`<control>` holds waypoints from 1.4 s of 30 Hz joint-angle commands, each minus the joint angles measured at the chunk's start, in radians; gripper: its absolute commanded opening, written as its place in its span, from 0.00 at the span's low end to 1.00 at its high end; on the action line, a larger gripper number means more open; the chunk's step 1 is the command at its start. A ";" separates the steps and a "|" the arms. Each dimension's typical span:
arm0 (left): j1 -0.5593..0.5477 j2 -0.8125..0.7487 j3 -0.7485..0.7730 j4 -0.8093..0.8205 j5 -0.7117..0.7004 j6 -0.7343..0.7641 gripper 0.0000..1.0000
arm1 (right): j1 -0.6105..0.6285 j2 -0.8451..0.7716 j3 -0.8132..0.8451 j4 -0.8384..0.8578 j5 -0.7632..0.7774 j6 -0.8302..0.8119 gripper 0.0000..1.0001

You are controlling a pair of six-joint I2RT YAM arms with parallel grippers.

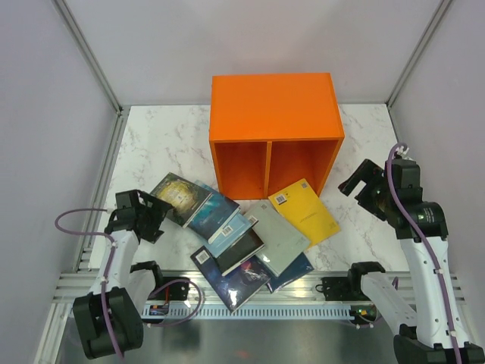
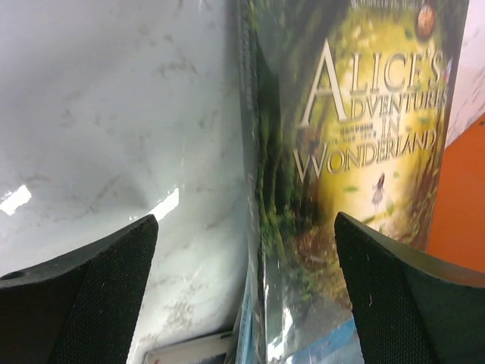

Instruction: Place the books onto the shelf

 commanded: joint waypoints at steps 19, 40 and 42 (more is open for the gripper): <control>0.070 0.109 -0.374 0.669 -0.017 -0.351 0.76 | 0.025 0.076 0.006 -0.035 -0.032 -0.112 0.98; 0.099 0.121 0.459 0.254 0.009 -0.016 0.02 | 0.031 0.048 0.102 -0.045 -0.045 -0.097 0.98; 0.101 0.165 0.615 0.260 0.122 0.031 0.02 | 0.030 0.044 0.112 -0.045 -0.046 -0.099 0.98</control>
